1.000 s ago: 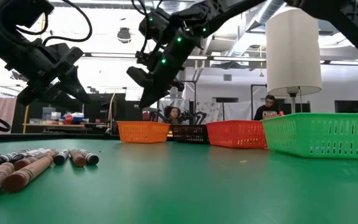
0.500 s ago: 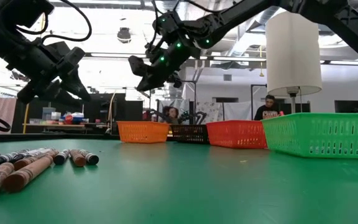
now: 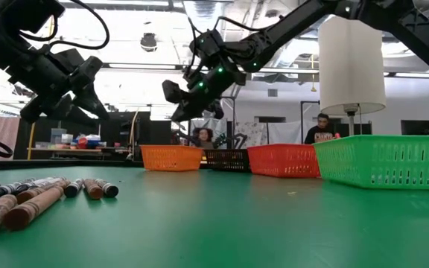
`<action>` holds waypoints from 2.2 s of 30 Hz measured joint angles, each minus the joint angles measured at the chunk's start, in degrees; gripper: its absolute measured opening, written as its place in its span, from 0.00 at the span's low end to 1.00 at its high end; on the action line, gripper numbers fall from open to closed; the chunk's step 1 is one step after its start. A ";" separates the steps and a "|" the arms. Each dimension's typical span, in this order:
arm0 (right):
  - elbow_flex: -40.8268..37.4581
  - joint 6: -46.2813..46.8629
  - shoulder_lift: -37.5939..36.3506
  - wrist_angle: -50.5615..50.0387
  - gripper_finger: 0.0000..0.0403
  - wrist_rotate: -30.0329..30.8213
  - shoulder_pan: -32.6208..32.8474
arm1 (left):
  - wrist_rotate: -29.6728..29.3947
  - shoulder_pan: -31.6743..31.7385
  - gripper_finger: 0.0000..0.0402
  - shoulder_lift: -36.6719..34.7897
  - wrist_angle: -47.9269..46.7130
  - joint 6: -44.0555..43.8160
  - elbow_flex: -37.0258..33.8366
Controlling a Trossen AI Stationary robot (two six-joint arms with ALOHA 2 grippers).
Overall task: Sort crayons
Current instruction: Put the black crayon into the orange bin
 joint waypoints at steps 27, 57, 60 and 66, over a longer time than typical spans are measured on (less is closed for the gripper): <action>0.01 5.47 5.01 -1.48 0.00 -2.21 -0.42 | -0.12 0.00 0.45 0.00 -0.02 -0.32 0.00; 0.01 4.81 4.99 -1.02 0.11 -2.34 -0.42 | -0.05 0.00 0.45 0.00 -0.04 -0.28 0.00; 0.01 4.01 4.99 -1.04 0.11 -2.57 -0.42 | -0.03 0.00 0.45 0.00 -0.04 -0.28 0.00; 0.01 3.53 4.99 -1.07 0.18 -2.95 -0.20 | 0.06 0.00 0.45 0.00 -0.04 -0.32 0.00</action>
